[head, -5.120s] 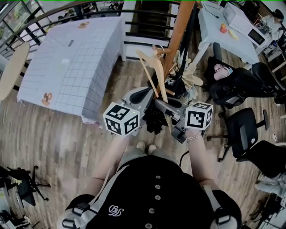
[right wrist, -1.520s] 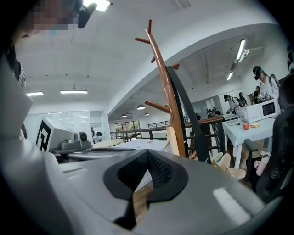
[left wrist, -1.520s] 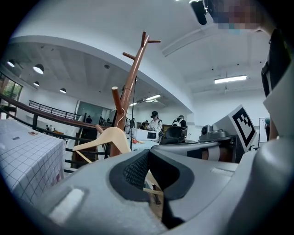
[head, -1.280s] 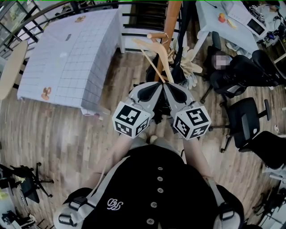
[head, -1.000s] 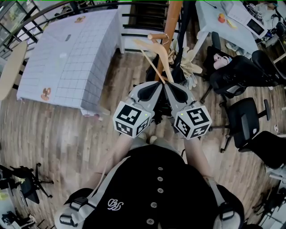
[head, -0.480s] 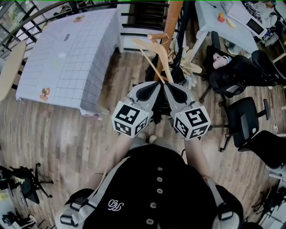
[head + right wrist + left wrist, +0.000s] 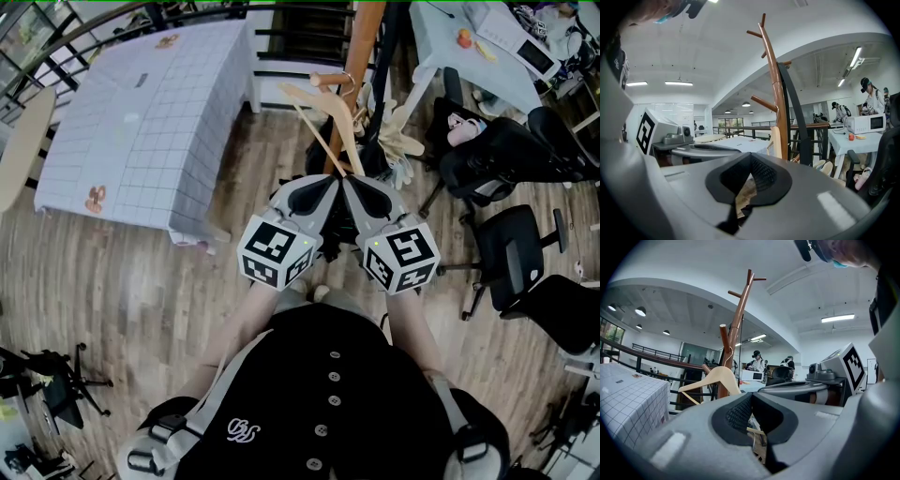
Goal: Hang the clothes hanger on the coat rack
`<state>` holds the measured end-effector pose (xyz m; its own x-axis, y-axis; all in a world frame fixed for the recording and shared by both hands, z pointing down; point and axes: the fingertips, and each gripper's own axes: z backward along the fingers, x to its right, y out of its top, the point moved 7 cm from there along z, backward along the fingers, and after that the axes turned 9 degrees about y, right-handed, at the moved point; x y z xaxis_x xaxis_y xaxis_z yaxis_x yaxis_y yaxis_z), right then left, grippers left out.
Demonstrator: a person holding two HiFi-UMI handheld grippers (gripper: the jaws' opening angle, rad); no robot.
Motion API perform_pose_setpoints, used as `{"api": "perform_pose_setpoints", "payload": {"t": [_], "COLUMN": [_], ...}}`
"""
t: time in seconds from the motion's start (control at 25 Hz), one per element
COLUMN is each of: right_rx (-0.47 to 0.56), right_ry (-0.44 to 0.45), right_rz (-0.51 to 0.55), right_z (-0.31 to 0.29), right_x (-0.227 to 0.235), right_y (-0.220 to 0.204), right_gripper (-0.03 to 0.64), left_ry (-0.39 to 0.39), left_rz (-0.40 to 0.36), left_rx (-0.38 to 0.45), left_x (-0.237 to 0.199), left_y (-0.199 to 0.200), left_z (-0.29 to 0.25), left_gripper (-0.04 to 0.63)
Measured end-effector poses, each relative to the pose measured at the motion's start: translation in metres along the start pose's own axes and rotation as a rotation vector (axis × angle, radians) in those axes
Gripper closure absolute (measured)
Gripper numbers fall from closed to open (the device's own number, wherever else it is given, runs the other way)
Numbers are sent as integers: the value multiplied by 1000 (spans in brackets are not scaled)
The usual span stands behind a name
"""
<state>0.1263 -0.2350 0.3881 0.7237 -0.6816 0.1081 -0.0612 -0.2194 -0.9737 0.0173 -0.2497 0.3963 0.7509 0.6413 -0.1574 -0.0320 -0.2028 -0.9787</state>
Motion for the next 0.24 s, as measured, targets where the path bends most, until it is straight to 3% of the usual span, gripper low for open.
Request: {"api": "perform_pose_setpoints", "payload": {"t": [0.24], "right_rx": [-4], "right_ry": [-7], "right_rz": [3], "right_z": [0], "right_x": [2], "right_y": [-1], "right_gripper": [618], "left_ry": [0], "left_rz": [-2], "left_rx": [0], "left_x": [0], "left_y": [0], "left_z": [-1], "left_gripper": [601]}}
